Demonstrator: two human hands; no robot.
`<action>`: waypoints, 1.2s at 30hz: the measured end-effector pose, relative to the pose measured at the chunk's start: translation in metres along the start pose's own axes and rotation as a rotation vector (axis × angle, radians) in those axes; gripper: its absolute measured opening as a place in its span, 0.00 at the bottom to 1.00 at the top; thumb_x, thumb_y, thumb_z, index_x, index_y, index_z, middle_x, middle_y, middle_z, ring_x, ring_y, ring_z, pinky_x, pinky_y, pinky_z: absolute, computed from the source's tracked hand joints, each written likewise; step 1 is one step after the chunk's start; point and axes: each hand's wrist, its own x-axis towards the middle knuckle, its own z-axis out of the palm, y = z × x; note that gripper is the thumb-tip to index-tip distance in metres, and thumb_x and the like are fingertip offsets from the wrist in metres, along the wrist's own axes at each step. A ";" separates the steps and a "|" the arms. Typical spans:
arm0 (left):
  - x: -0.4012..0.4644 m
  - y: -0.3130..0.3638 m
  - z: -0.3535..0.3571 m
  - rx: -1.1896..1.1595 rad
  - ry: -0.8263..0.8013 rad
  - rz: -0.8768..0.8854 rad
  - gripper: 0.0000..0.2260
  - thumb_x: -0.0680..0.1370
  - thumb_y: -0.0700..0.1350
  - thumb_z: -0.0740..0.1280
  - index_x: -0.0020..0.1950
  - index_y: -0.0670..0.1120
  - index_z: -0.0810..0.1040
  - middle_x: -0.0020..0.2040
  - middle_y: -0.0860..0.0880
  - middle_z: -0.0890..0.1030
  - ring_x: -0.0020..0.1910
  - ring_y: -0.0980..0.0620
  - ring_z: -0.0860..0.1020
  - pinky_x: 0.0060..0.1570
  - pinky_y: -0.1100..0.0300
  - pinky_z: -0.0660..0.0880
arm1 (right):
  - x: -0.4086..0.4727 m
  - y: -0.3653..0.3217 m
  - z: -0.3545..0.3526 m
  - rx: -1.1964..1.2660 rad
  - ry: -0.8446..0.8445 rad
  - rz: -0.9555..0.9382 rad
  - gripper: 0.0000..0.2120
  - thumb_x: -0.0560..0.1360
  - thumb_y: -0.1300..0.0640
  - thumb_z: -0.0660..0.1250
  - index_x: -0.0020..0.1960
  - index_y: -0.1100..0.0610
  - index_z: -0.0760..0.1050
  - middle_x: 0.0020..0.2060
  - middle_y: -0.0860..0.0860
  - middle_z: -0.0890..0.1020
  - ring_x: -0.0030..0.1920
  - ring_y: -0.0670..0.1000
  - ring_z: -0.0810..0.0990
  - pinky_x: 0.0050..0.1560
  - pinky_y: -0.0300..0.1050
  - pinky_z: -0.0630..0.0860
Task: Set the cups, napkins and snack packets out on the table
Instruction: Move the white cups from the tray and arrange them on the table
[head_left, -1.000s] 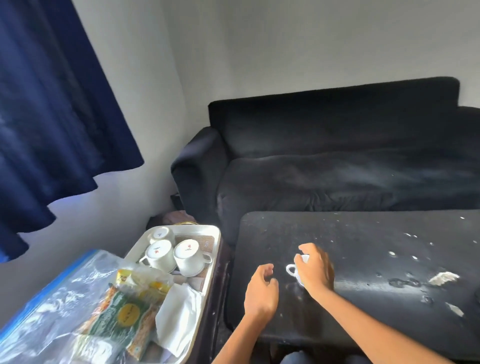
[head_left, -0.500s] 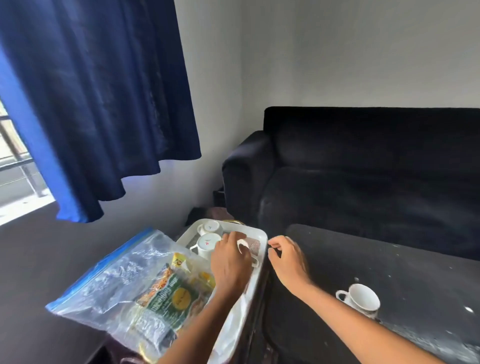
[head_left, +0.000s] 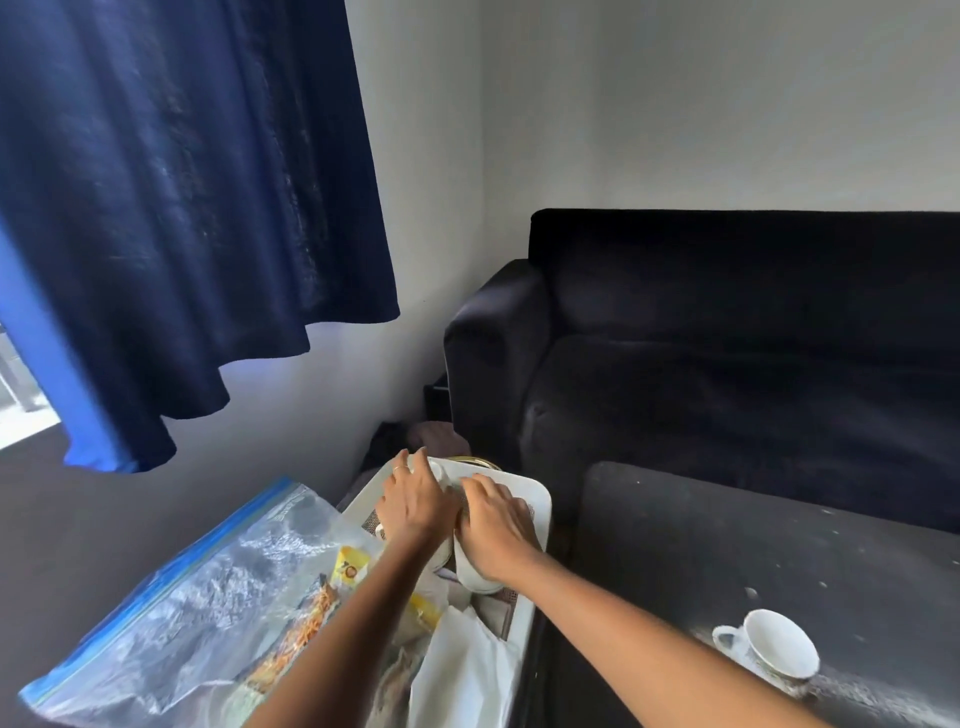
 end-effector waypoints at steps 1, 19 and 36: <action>0.005 0.001 0.001 0.022 -0.032 0.015 0.28 0.77 0.51 0.63 0.76 0.48 0.59 0.78 0.47 0.57 0.73 0.42 0.61 0.68 0.47 0.64 | 0.000 0.002 0.005 0.002 -0.009 0.005 0.19 0.80 0.53 0.52 0.69 0.55 0.64 0.70 0.52 0.67 0.69 0.56 0.65 0.67 0.51 0.61; 0.038 0.002 0.009 0.130 -0.035 -0.061 0.25 0.73 0.49 0.72 0.65 0.40 0.69 0.65 0.41 0.67 0.59 0.37 0.75 0.55 0.48 0.74 | -0.009 0.004 0.023 -0.130 0.095 -0.036 0.21 0.81 0.49 0.47 0.69 0.56 0.65 0.66 0.52 0.70 0.67 0.53 0.65 0.65 0.52 0.64; -0.020 0.055 -0.019 -0.870 0.328 -0.072 0.24 0.70 0.50 0.75 0.63 0.44 0.73 0.61 0.45 0.72 0.49 0.55 0.69 0.51 0.60 0.67 | -0.010 0.028 -0.013 0.201 -0.001 0.095 0.25 0.80 0.46 0.55 0.74 0.55 0.59 0.73 0.51 0.64 0.73 0.52 0.61 0.71 0.45 0.57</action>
